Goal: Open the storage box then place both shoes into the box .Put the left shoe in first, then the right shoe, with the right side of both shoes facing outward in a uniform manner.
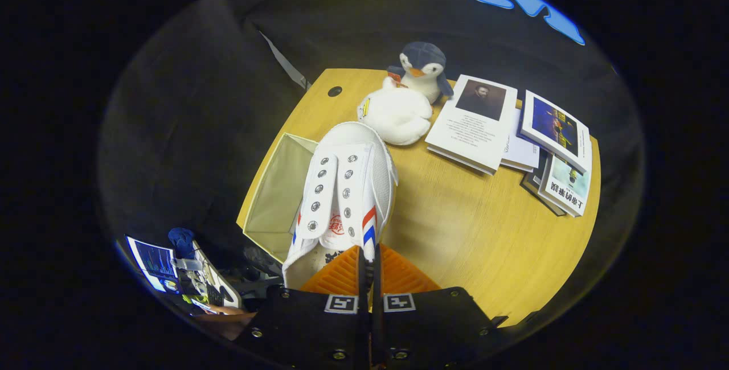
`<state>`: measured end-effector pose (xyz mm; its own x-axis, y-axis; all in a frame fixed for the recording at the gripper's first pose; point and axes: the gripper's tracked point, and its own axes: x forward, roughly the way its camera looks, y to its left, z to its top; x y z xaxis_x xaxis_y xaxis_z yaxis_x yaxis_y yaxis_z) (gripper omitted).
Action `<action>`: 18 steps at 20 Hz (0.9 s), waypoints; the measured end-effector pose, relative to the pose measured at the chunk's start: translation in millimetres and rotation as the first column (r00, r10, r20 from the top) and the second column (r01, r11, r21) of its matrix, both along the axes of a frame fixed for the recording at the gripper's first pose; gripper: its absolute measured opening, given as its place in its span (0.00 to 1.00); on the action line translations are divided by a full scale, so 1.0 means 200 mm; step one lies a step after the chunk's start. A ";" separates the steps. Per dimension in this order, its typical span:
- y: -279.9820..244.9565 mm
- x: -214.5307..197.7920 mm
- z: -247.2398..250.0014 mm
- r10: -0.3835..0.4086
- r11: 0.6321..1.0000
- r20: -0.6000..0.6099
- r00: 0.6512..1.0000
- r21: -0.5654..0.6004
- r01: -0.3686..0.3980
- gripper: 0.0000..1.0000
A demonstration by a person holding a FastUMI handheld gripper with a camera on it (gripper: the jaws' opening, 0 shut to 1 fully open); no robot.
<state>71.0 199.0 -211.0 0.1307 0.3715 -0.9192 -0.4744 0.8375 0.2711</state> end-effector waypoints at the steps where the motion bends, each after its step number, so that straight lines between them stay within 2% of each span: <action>1: 0.04 0.00 0.01 0.013 1.000 0.007 1.000 0.001 -0.013 0.02; 8: 0.31 -0.04 0.02 0.087 0.996 0.002 0.996 0.008 -0.087 0.02; 18: 0.55 -0.10 -0.05 0.140 0.989 -0.023 0.990 -0.037 -0.141 0.02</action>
